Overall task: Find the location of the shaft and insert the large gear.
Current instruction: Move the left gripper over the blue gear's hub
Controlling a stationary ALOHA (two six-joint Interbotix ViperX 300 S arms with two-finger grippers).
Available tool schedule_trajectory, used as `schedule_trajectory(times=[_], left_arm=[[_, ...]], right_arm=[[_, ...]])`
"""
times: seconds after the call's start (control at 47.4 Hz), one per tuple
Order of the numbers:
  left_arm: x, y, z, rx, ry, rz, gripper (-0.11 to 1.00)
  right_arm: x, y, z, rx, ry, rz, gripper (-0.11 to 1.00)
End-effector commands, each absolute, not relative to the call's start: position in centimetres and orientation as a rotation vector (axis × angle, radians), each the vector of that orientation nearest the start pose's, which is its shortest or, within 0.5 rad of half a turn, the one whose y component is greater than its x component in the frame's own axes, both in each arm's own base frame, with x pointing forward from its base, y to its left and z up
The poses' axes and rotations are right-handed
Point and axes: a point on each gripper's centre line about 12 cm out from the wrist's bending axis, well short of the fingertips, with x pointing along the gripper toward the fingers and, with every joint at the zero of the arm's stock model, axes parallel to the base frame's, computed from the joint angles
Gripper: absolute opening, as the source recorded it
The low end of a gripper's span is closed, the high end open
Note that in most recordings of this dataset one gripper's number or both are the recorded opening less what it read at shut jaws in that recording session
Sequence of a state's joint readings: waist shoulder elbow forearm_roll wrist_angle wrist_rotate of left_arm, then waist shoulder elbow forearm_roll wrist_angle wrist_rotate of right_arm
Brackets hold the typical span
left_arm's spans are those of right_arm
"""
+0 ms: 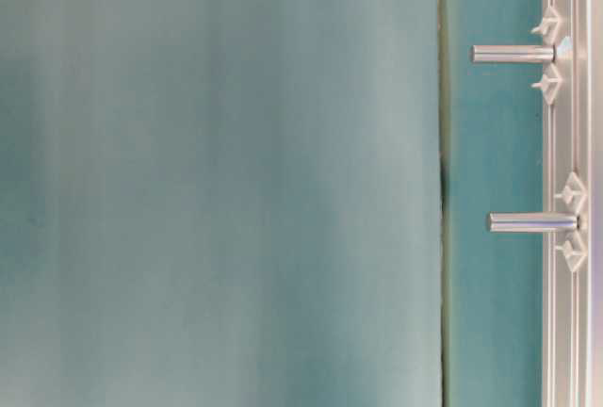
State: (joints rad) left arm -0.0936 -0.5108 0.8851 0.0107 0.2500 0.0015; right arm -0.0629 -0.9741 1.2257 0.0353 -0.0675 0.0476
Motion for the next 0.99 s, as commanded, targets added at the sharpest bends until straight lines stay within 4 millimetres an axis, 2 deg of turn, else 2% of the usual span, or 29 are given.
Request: schedule_trajectory(times=[0.0, 0.19, 0.485, 0.971], left_arm=[[28.9, -3.1, 25.0, 0.049, 0.604, -0.106, 0.0], [30.5, -3.3, 24.8, 0.053, 0.652, -0.106, 0.0], [32.5, -3.6, 23.1, 0.058, 0.732, -0.109, 0.0], [35.7, -4.2, 20.4, 0.07, 0.897, -0.112, 0.0]], right_arm=[[19.3, -1.3, 25.0, 0.102, 0.179, -0.079, -0.01], [19.1, -1.3, 24.3, 0.111, 0.209, -0.08, -0.01], [18.8, -1.3, 23.2, 0.149, 0.26, -0.088, -0.01], [18.3, -1.3, 22.6, 0.149, 0.265, -0.088, -0.01]])
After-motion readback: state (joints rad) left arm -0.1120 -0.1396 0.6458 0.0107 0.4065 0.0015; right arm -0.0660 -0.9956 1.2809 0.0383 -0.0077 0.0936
